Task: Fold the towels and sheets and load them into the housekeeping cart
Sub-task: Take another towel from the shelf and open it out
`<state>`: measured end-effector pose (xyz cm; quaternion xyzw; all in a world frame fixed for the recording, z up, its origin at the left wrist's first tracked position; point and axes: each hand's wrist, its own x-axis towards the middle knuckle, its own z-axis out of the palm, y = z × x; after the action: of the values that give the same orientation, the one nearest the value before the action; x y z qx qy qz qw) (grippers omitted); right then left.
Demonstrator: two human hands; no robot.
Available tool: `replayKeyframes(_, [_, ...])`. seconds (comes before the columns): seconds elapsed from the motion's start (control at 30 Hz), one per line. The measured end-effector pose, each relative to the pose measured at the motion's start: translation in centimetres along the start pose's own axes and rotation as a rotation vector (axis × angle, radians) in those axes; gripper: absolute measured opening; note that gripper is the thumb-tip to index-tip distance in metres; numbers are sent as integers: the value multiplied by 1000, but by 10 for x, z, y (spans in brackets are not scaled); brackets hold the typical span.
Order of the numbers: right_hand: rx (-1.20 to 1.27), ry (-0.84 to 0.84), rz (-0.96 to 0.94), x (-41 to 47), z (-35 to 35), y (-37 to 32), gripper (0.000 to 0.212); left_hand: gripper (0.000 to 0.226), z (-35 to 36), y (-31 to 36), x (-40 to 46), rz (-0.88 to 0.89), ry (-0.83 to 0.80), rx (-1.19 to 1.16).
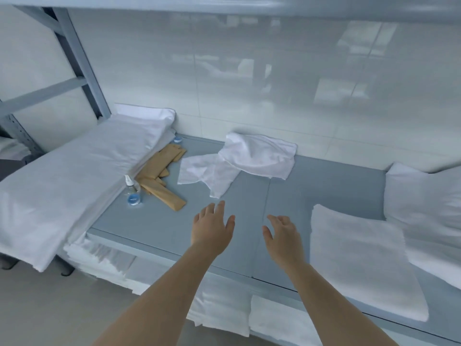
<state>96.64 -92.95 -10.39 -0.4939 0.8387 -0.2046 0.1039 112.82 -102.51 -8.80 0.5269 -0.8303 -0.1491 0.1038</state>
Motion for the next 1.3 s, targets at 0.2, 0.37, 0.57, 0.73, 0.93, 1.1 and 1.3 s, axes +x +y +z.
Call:
replayKeyframes(0.2, [-21, -52, 70, 42, 63, -81, 42, 59, -11, -74, 52, 46, -41, -78])
replayKeyframes(0.37, [-47, -15, 80, 79, 98, -131, 39, 59, -13, -121, 93, 84, -82, -88])
replayKeyframes(0.57, [-99, -15, 92, 118, 114, -141, 39, 61, -12, -155, 139, 58, -117, -31])
replayKeyframes(0.73, [-208, -25, 20, 160, 138, -136, 51, 62, 16, -155, 183, 105, -152, 52])
replayKeyframes(0.93, [-260, -32, -84, 200, 178, -114, 51, 67, 62, -151, 243, 155, -181, 143])
replayKeyframes(1.1, [-294, 83, -142, 210, 180, -99, 35, 48, 73, -146, 258, 162, -79, 205])
replayKeyframes(1.3, [-263, 87, -7, 193, 164, -85, 37, 44, 67, -128, 235, 285, -104, 229])
